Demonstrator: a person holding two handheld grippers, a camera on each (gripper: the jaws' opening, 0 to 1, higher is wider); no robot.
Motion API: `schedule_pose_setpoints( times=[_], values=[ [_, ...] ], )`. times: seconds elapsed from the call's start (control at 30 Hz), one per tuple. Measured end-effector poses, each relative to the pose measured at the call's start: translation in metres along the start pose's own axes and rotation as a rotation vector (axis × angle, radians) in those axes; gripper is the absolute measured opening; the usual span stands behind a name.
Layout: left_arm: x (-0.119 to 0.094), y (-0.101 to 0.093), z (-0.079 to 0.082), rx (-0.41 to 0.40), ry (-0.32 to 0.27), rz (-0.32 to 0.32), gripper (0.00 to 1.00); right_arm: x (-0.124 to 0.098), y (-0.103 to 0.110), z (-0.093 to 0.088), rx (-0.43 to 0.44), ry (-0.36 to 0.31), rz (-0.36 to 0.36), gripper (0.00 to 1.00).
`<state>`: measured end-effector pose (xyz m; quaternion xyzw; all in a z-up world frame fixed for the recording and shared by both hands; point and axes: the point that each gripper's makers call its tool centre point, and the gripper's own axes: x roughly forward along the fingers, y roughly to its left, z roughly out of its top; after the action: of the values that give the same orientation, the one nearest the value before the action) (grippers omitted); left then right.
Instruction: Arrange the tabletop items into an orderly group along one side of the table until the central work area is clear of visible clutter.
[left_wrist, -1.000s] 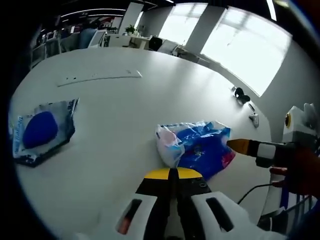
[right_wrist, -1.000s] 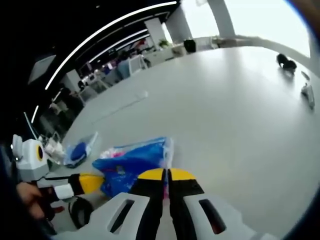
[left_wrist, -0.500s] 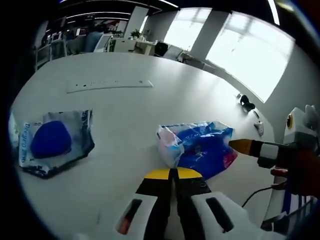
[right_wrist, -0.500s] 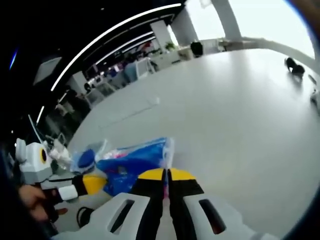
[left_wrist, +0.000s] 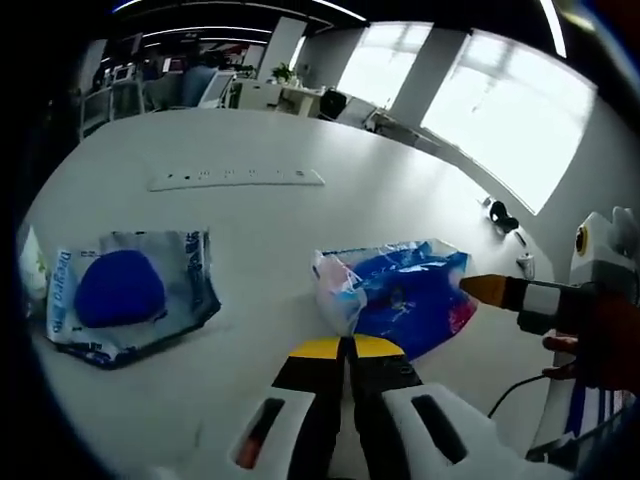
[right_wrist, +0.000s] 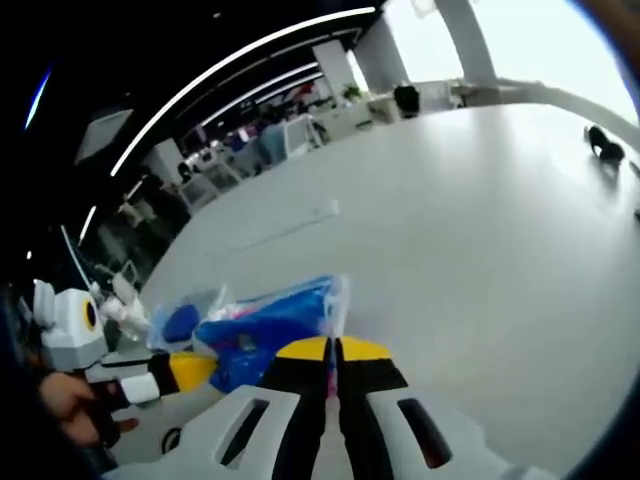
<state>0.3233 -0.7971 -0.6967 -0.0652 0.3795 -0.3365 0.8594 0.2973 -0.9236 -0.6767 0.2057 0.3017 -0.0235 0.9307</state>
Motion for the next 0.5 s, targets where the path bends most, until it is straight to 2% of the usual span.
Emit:
schedule_pose_setpoints(
  times=[0.5],
  values=[
    [-0.006,0.019,0.007,-0.026,-0.013,0.031,0.00,0.011,0.018,0.004,0.001,0.001,0.024,0.00]
  ],
)
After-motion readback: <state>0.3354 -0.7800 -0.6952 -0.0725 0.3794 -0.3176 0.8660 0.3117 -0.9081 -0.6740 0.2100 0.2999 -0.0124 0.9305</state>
